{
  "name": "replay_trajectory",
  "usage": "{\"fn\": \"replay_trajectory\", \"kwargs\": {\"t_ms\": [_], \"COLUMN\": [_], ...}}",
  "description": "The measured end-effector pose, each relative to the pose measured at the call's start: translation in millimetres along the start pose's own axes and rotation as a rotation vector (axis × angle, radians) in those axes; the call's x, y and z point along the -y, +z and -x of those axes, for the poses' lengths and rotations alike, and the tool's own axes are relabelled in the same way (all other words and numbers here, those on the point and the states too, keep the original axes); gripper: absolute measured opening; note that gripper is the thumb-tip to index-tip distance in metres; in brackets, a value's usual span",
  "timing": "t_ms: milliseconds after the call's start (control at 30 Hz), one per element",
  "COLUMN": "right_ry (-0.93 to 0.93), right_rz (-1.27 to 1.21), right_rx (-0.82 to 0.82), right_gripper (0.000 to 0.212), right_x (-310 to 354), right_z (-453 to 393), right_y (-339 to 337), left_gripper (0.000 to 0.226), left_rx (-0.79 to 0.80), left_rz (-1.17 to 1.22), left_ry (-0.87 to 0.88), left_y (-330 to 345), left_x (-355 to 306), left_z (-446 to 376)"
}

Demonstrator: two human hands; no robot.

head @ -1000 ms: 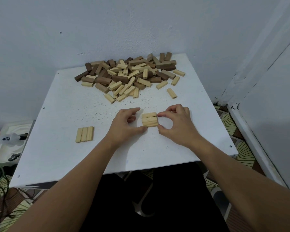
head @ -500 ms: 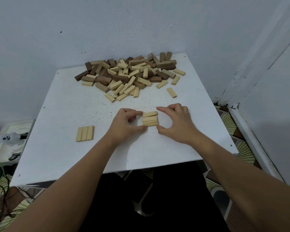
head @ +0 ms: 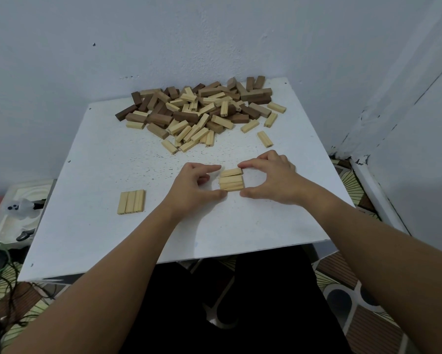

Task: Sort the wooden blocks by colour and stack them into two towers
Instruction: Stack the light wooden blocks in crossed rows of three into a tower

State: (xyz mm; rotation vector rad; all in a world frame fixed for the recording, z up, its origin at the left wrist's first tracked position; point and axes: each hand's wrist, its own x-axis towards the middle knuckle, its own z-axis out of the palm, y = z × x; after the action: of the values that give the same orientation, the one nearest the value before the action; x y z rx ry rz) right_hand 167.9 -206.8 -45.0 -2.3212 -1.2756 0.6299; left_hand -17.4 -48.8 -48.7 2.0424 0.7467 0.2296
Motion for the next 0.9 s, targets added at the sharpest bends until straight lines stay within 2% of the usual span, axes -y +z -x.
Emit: {"fn": "replay_trajectory", "kwargs": {"t_ms": [433,733,900], "right_ry": [-0.023,-0.033,-0.070], "right_rz": [-0.034,-0.012,-0.023], "right_rx": [-0.031,-0.084,-0.109], "right_gripper": [0.058,0.050,0.049], "right_x": [-2.1,4.3,13.3], "right_z": [0.5,2.7,6.6], "right_y": [2.1,4.1,6.3], "left_gripper": [0.056,0.053,0.056], "left_rx": [0.014,0.030,0.062], "left_rz": [-0.037,-0.228,-0.249], "left_ry": [-0.007,0.061,0.102], "left_y": [0.7,1.3,-10.4], "left_x": [0.2,-7.7,-10.0], "left_z": [-3.8,-11.1,-8.7]}}
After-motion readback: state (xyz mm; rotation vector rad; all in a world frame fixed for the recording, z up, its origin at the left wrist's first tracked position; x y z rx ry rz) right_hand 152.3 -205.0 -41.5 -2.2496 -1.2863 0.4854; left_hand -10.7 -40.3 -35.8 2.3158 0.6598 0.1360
